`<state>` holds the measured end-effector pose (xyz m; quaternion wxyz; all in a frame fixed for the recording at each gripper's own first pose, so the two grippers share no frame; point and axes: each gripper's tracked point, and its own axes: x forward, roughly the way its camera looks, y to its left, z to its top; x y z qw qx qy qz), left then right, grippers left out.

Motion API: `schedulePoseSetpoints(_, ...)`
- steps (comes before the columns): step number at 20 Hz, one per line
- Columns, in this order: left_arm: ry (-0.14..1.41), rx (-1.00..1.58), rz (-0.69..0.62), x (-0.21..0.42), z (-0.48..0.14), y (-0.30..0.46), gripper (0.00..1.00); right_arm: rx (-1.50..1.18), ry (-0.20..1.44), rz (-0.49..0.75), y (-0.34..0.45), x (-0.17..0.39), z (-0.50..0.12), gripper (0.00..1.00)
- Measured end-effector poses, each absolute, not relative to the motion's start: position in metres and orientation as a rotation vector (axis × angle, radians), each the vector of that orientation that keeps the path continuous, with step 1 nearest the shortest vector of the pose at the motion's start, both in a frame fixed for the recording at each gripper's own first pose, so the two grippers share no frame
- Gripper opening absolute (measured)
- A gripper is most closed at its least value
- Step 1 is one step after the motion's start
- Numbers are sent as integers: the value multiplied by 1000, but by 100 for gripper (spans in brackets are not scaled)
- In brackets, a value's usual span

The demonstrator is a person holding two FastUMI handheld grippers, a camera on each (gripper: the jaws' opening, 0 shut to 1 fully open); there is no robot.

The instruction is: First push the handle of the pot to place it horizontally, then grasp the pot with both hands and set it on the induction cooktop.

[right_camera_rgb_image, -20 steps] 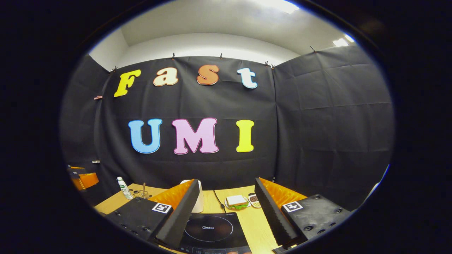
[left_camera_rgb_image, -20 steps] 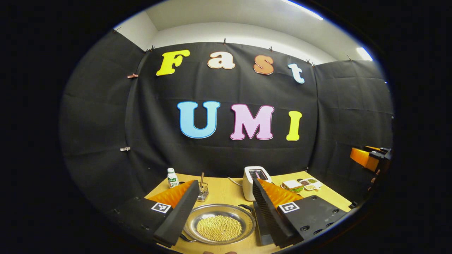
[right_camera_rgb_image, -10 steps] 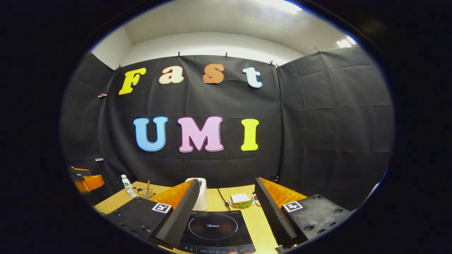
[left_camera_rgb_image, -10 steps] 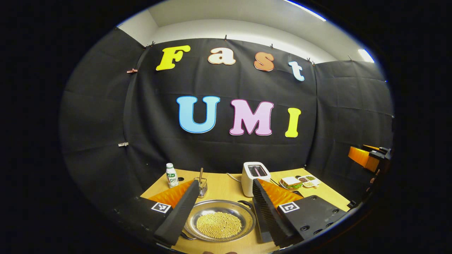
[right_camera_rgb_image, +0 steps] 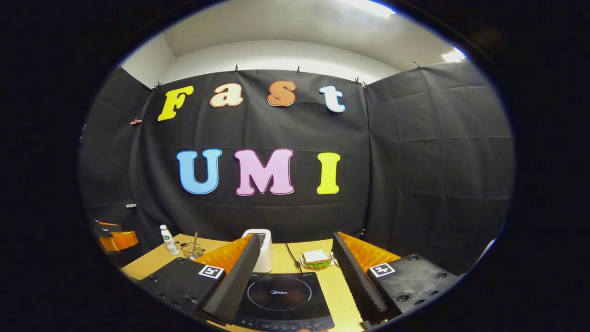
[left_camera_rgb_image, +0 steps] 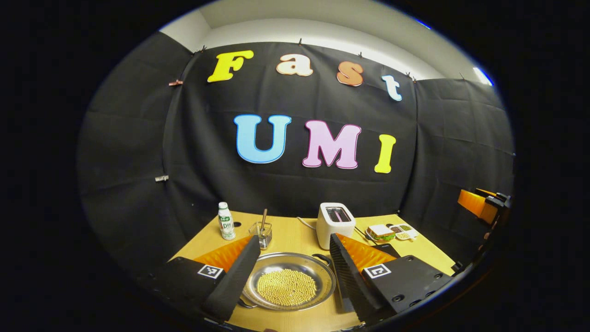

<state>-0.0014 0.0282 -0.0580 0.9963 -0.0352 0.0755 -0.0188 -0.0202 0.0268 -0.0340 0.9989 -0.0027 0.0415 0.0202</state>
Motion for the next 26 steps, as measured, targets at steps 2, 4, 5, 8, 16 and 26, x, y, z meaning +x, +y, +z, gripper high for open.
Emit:
schedulePoseSetpoints(2,203,-113,-38,0,-74,31,95,-1,90,56,31,-20,-37,98)
schedulePoseSetpoints(4,265,-143,-36,1,-88,34,91,-12,80,59,33,-20,-36,98)
schedulePoseSetpoints(5,293,-146,-36,3,-94,35,87,-15,76,66,35,-20,-37,98)
schedulePoseSetpoints(8,394,-159,-18,4,-123,45,58,-12,76,84,42,-19,-39,98)
schedulePoseSetpoints(16,573,-207,26,-9,-196,69,5,-10,105,109,54,-13,-49,98)
schedulePoseSetpoints(26,793,-203,-160,-40,-284,47,5,1,166,96,52,-8,-67,98)
